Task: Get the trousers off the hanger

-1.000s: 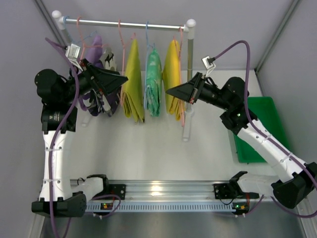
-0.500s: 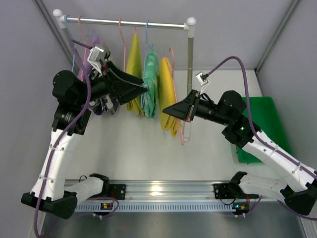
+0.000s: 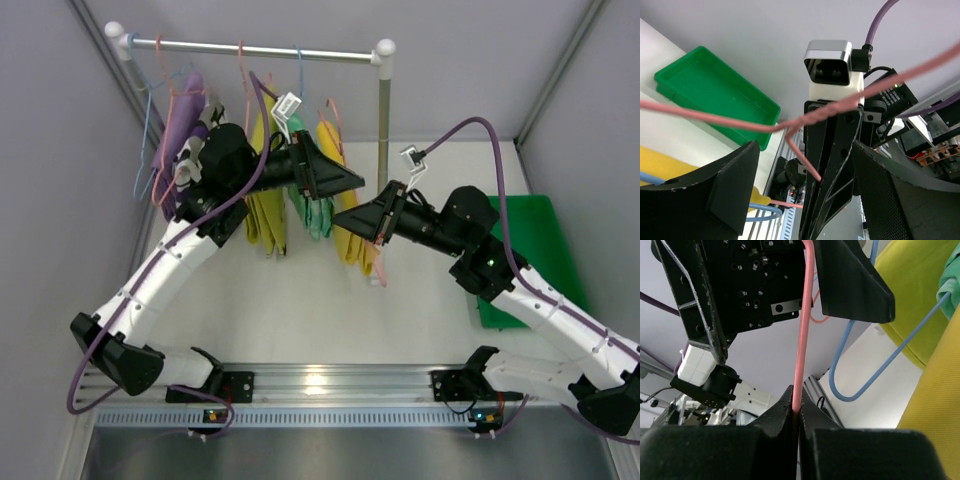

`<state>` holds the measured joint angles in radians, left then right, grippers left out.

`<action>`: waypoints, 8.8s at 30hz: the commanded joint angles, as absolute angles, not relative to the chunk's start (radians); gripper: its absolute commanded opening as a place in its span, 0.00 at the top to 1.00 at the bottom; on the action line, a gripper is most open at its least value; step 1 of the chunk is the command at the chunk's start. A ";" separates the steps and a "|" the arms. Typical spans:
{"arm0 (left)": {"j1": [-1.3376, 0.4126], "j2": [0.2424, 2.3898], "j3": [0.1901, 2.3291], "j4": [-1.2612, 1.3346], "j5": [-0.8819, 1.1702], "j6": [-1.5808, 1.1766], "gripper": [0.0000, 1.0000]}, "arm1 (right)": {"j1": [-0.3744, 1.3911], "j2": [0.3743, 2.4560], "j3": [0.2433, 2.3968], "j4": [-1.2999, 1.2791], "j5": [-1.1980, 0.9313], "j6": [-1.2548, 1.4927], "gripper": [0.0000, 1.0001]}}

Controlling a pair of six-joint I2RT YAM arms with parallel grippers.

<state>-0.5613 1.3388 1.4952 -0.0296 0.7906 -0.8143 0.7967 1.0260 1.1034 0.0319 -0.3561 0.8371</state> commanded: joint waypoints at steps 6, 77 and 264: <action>-0.603 1.431 1.643 0.047 0.741 -0.913 0.25 | 0.828 0.973 1.126 0.242 -0.331 0.738 1.00; -0.718 1.542 1.907 0.094 0.819 -0.971 1.00 | 0.890 0.541 0.560 0.138 -0.103 -0.189 0.10; -0.781 1.468 1.511 -0.028 0.563 -0.853 1.00 | 0.546 0.788 1.015 -0.135 -0.638 0.571 0.46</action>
